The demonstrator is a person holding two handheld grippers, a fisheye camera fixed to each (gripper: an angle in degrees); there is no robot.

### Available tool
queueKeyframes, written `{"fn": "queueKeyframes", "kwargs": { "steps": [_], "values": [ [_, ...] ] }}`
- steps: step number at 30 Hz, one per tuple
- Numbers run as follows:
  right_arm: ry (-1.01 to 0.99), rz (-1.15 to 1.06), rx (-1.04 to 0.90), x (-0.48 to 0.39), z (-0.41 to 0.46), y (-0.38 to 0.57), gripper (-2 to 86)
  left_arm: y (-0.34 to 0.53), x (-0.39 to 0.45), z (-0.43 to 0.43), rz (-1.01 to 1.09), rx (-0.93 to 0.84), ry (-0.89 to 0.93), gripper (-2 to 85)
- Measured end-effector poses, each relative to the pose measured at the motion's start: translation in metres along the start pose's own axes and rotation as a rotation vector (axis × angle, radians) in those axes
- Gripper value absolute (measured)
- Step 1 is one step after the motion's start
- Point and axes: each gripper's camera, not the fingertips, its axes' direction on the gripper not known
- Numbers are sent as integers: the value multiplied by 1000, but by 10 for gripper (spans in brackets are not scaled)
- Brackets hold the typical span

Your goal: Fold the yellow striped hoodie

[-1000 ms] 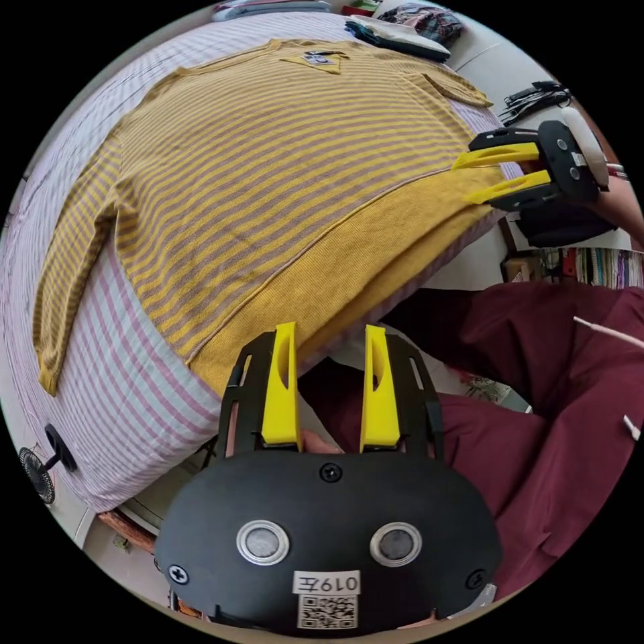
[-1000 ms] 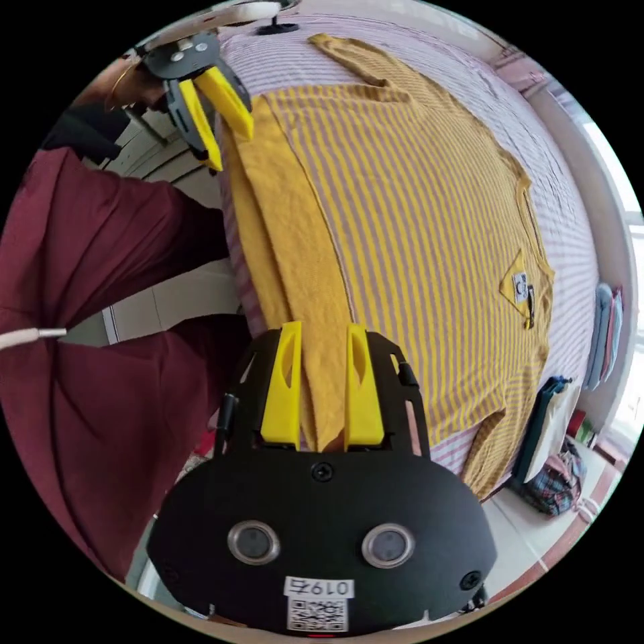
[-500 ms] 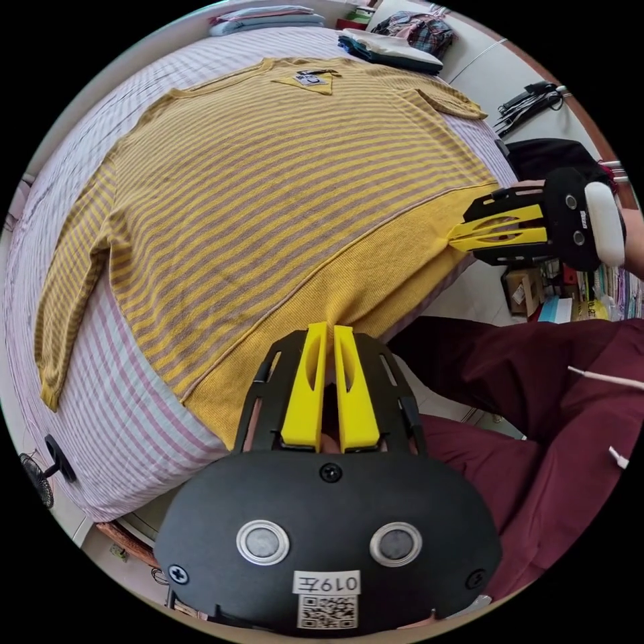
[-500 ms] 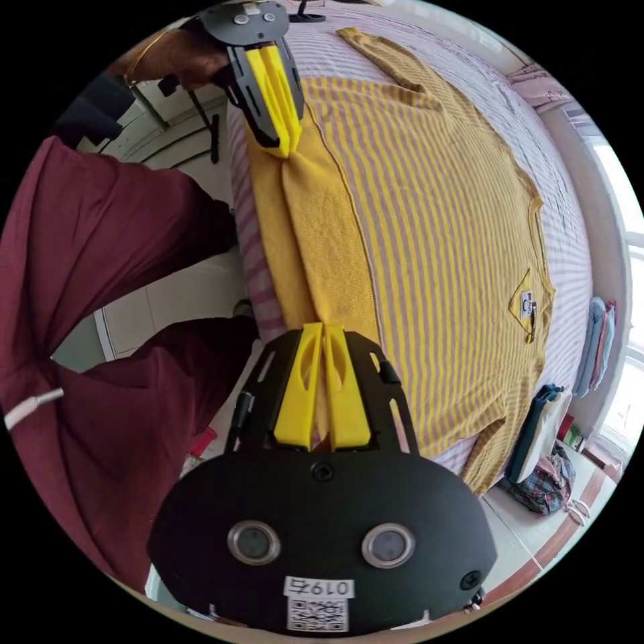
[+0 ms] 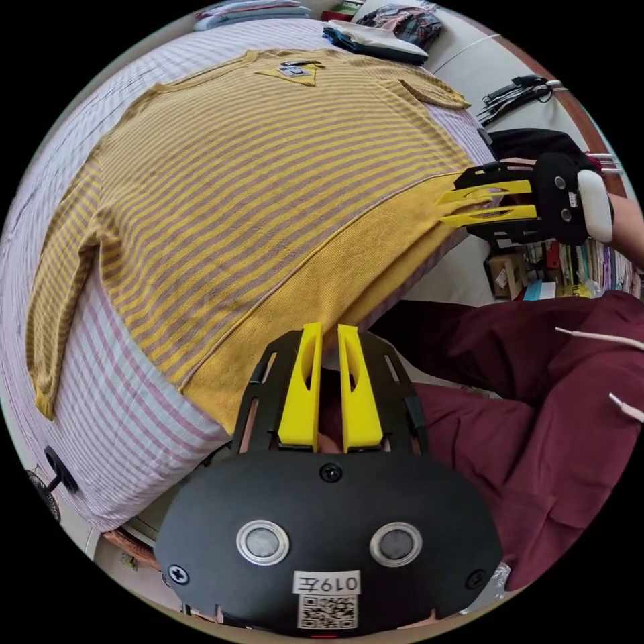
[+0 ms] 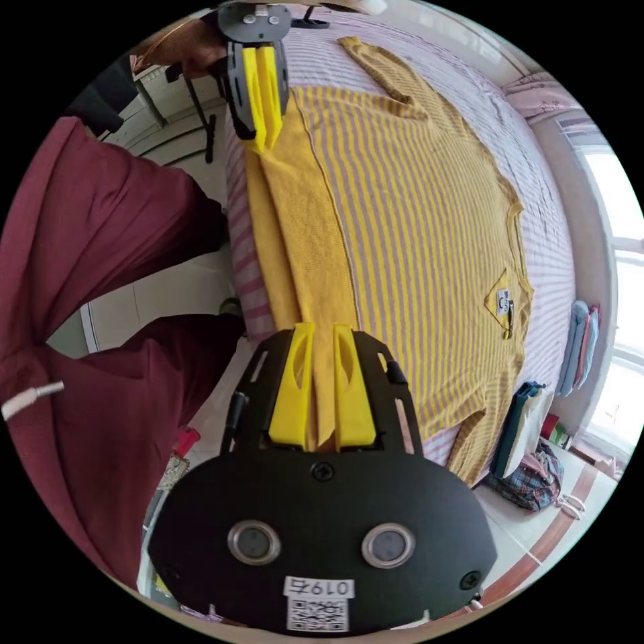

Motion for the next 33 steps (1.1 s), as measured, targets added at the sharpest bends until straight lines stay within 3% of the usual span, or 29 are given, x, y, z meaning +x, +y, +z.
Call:
{"fn": "queueKeyframes", "kwargs": {
  "steps": [4, 8, 13, 17, 20, 23, 25, 29, 33],
  "values": [
    [14, 101, -63, 16, 26, 29, 50, 24, -26, -37, -124, 58, -51, 12],
    [-48, 165, -240, 23, 88, 53, 8, 35, -66, -36, -320, -7, -26, 10],
    [-36, 81, -288, 2, 112, 48, -7, 53, -74, -44, -370, -33, 54, 13],
    [-31, 209, -217, 34, 91, 29, -9, 67, -92, -97, -446, 150, 121, 23],
    [-45, 312, -162, 58, 74, 10, -8, 81, -138, -144, -624, 374, 190, 54],
    [-59, 375, -129, 69, 68, -14, -8, 80, -205, -162, -802, 555, 397, 80],
    [-66, 394, -115, 70, 67, -31, -8, 67, -248, -167, -889, 601, 508, 85],
    [-67, 410, -61, 61, 60, -66, -8, 39, -287, -175, -924, 504, 514, 83],
    [-64, 401, -42, 46, 63, -86, -8, 35, -318, -179, -1008, 544, 664, 66]
  ]
}}
